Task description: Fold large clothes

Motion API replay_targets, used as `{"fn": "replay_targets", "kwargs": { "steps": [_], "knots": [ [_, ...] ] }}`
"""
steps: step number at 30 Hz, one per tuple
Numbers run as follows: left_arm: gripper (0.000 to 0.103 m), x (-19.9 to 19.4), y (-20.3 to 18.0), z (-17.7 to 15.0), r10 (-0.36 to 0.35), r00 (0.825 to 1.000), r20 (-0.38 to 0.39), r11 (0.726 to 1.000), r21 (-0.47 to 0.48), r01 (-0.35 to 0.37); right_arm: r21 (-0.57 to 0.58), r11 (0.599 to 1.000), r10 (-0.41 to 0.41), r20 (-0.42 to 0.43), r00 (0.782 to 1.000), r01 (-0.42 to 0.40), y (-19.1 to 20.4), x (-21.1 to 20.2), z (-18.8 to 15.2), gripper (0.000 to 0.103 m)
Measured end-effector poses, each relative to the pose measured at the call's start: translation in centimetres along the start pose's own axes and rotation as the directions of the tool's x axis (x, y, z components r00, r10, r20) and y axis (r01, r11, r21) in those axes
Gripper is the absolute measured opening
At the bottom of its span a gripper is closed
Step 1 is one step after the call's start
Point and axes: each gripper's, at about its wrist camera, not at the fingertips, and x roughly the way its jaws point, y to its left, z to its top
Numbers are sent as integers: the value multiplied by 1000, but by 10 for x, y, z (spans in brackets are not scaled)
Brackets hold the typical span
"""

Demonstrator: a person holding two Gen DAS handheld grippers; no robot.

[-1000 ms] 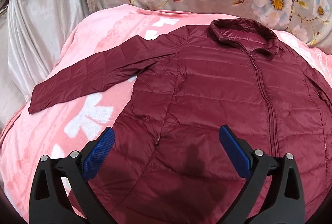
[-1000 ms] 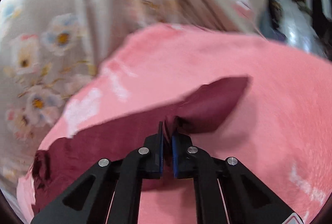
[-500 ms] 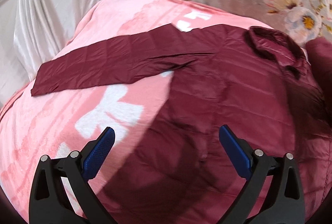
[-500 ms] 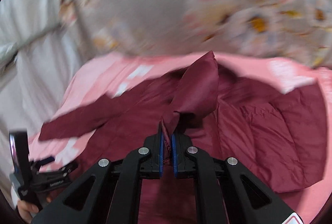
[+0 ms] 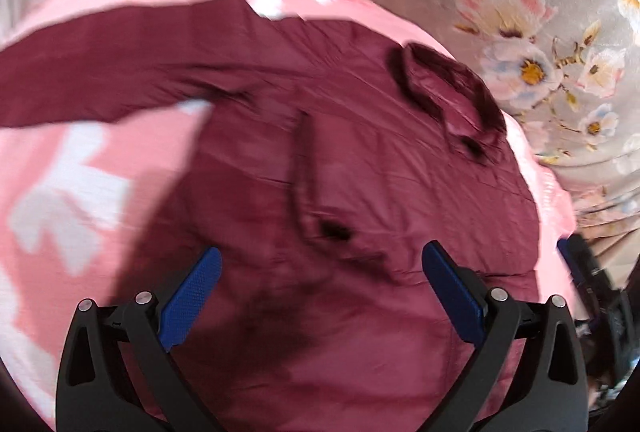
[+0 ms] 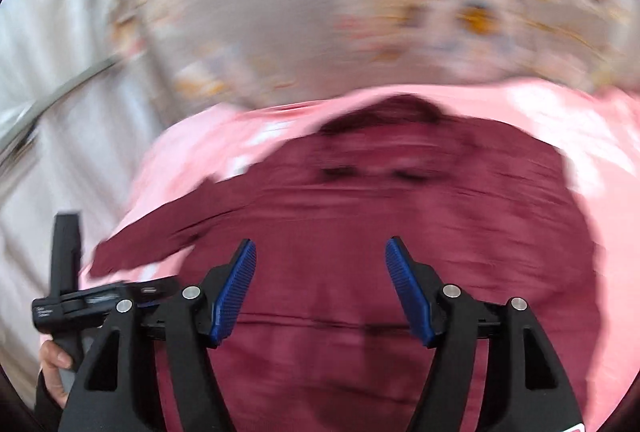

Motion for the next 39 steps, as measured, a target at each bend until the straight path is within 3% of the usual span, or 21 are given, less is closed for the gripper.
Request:
{"fn": "replay_targets", "kwargs": {
  "steps": [3, 4, 6, 8, 10, 11, 13, 15, 16, 17, 19, 21, 23, 25, 28, 31, 33, 37, 39],
  "knots": [
    [95, 21, -9, 5, -34, 998, -43, 998, -54, 32, 196, 976, -94, -16, 995, 96, -71, -12, -6, 66],
    [87, 25, -10, 6, -51, 997, -51, 996, -76, 47, 259, 960, -107, -24, 994, 110, -93, -15, -10, 66],
    [63, 31, -14, 10, -81, 994, -70, 992, -98, 74, 346, 928, -128, -60, 990, 141, -126, -14, -16, 67],
    [28, 36, -21, 16, -79, 993, -84, 994, -86, 72, 429, 893, -106, -97, 990, 137, -152, -5, -24, 59],
    [10, 36, -24, 24, -57, 996, -74, 996, -69, 52, 525, 846, -46, -106, 993, 96, -174, 6, -29, 48],
    [8, 32, -27, 28, -44, 997, -57, 998, -56, 41, 552, 830, -36, -98, 994, 85, -180, 10, -29, 45],
    [6, 22, -28, 36, -22, 1000, -17, 999, -36, 22, 582, 809, -34, -80, 996, 75, -192, 17, -25, 39],
    [6, 10, -32, 45, -2, 999, 35, 1000, -3, 2, 602, 795, -40, -73, 997, 76, -199, 25, -18, 19],
    [5, 5, -34, 49, 11, 998, 63, 1000, 22, -13, 609, 791, -40, -56, 998, 66, -200, 24, -14, 3],
    [5, 2, -36, 51, 24, 996, 80, 999, 42, -27, 609, 792, -36, -20, 999, 41, -201, 18, -11, 3],
    [5, 6, -36, 49, 77, 992, 99, 993, 77, -85, 534, 845, -46, 91, 995, -10, -182, -6, 3, 3],
    [5, 18, -31, 41, 125, 988, 85, 986, 101, -134, 430, 902, -95, 133, 987, 29, -160, -21, 7, 2],
    [5, 38, -23, 30, 142, 989, 34, 984, 100, -145, 367, 922, -170, 89, 981, 126, -152, -17, 2, 2],
    [5, 52, -16, 18, 153, 988, 3, 983, 99, -152, 317, 917, -250, -15, 968, 242, -154, 2, -11, 2],
    [5, 51, -20, 7, 174, 983, 60, 973, 141, -181, 311, 903, -269, -130, 954, 297, -166, 26, -26, 2],
    [7, 49, -23, 6, 199, 977, 80, 964, 162, -210, 283, 900, -300, -146, 943, 331, -164, 24, -26, 3],
    [11, 43, -27, 9, 203, 976, 82, 963, 161, -214, 250, 891, -353, -141, 925, 379, -152, 12, -23, 11],
    [54, 1, -41, 12, 274, 943, 190, 936, 171, -307, 211, 888, -408, -44, 912, 408, -116, -25, -11, 22],
    [55, -20, -62, 18, 256, 935, 246, 932, 196, -306, 158, 923, -356, 0, 935, 351, -83, -31, -2, 22]
  ]
}}
